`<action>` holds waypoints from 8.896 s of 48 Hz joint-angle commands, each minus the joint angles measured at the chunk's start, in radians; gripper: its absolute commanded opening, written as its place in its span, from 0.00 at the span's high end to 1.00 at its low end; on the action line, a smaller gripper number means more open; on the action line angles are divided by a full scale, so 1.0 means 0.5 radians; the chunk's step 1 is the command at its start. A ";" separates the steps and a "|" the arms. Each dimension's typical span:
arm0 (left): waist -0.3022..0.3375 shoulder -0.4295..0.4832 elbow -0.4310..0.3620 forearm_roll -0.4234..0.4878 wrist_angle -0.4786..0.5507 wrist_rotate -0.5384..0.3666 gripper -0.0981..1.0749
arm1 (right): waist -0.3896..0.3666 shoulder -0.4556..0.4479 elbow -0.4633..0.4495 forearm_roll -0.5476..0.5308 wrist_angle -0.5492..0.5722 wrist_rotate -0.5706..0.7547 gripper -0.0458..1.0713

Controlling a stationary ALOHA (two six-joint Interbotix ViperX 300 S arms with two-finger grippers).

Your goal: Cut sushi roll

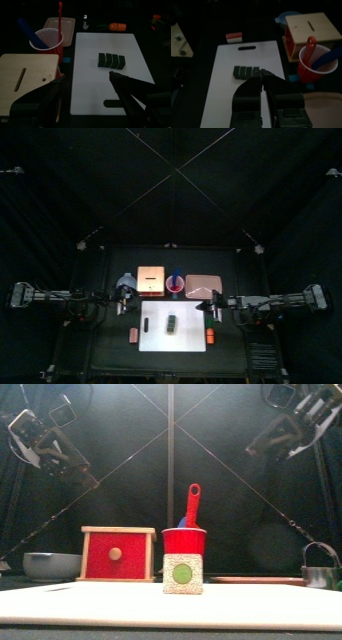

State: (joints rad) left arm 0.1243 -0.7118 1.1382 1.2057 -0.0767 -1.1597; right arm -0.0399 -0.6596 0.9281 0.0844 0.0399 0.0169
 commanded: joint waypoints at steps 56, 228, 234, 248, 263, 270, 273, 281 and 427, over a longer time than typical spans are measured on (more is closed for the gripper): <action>0.040 0.000 -0.055 0.058 0.009 0.003 0.06 | -0.380 1.025 -1.080 -0.555 1.074 -0.025 0.16; -0.215 1.298 -0.699 -0.172 -0.184 0.230 0.55 | 0.359 0.994 -0.092 0.341 -0.037 0.049 0.62; -0.221 1.417 -0.767 -0.178 -0.172 0.273 0.55 | 0.359 0.979 -0.101 0.334 -0.021 0.049 0.62; -0.276 1.555 -0.847 -0.181 -0.021 0.319 0.55 | 0.359 0.911 -0.101 0.258 0.031 0.049 0.68; -0.319 1.589 -0.853 -0.239 0.000 0.319 0.55 | 0.359 0.914 -0.089 0.245 0.055 0.046 0.68; -0.319 1.608 -0.862 -0.239 0.052 0.328 0.55 | 0.356 0.914 -0.095 0.221 0.055 0.046 0.68; -0.322 1.614 -0.862 -0.239 0.071 0.328 0.55 | 0.350 0.914 -0.095 0.209 0.055 0.046 0.68; -0.319 1.626 -0.859 -0.239 0.089 0.328 0.55 | 0.328 0.923 -0.095 0.190 0.055 0.046 0.68; -0.580 1.595 -0.853 -0.273 0.534 0.359 0.55 | 0.442 0.939 -0.153 0.172 0.402 0.049 0.68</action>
State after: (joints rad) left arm -0.1718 0.0997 0.6934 1.0692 0.1687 -0.9894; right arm 0.1657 -0.1580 0.8514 0.1718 0.2301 0.0445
